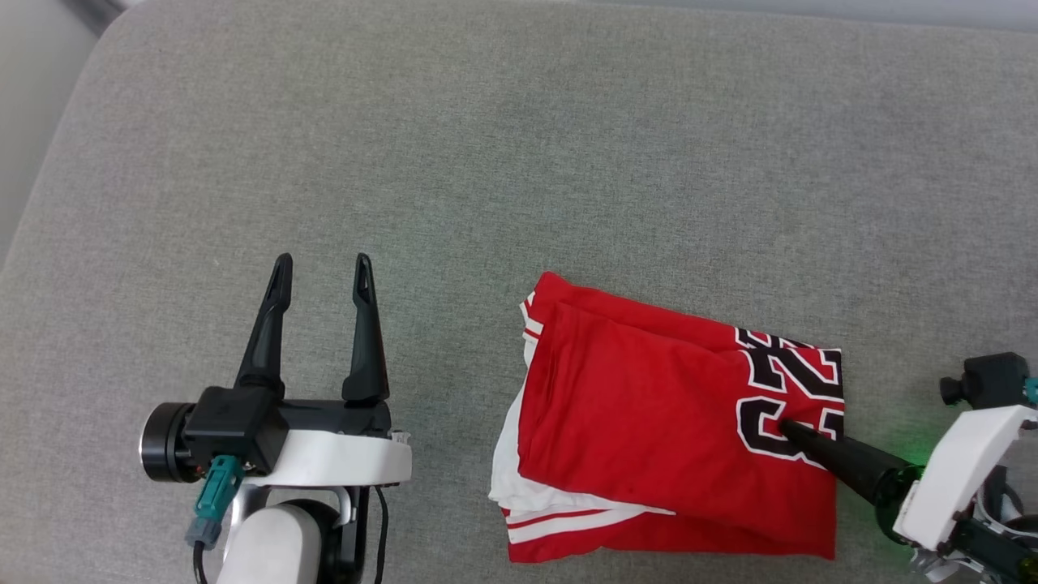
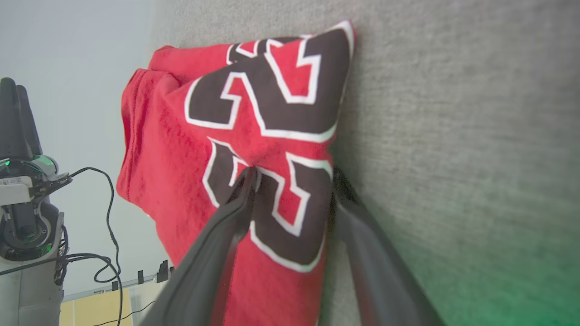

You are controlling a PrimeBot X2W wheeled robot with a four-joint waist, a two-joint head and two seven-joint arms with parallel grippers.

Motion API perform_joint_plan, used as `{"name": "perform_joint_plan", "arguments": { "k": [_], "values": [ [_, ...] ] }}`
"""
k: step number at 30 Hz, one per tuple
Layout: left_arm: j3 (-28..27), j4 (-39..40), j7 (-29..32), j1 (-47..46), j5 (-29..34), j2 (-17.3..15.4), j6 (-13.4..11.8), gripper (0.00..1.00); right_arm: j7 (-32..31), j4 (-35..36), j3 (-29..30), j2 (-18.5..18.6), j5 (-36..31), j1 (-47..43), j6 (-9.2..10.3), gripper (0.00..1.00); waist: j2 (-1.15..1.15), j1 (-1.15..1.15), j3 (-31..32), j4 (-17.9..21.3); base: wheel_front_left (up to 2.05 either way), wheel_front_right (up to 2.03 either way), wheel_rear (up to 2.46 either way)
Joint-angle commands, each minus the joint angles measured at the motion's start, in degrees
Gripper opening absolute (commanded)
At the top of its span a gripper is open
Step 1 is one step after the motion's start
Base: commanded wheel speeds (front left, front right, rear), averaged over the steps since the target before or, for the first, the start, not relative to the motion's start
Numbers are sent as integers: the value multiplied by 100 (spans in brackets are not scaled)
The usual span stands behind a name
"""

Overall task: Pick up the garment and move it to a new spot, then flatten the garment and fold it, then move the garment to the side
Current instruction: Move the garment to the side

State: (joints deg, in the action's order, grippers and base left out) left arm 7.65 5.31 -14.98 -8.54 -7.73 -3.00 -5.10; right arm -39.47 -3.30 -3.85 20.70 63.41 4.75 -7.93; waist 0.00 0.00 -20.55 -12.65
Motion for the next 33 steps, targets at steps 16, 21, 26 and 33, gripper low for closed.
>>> {"name": "perform_joint_plan", "arguments": {
  "k": [16, 21, 26, 33],
  "values": [
    [-170, -82, -27, -2, 308, -120, 256, 100, 624, 301, -854, 348, -1434, 420, 45, 0, 0, 0, 589, 1048, 0, 0, 0],
    [-125, -62, -26, -75, 389, -210, 350, 100, 612, 10, -910, 523, -1923, 593, 45, 0, 0, 0, 619, 1772, 0, 0, 0],
    [-36, -62, -26, -230, 475, -285, 413, 100, 733, -412, -841, 617, -2138, 876, 46, 0, 0, 0, 480, 2441, 0, 0, 0],
    [149, -18, 83, -497, 630, -382, 491, 100, 1032, -1263, -1048, 563, -2171, 1782, 46, 0, 0, 0, 66, 3349, 0, 0, 0]
  ]
}}
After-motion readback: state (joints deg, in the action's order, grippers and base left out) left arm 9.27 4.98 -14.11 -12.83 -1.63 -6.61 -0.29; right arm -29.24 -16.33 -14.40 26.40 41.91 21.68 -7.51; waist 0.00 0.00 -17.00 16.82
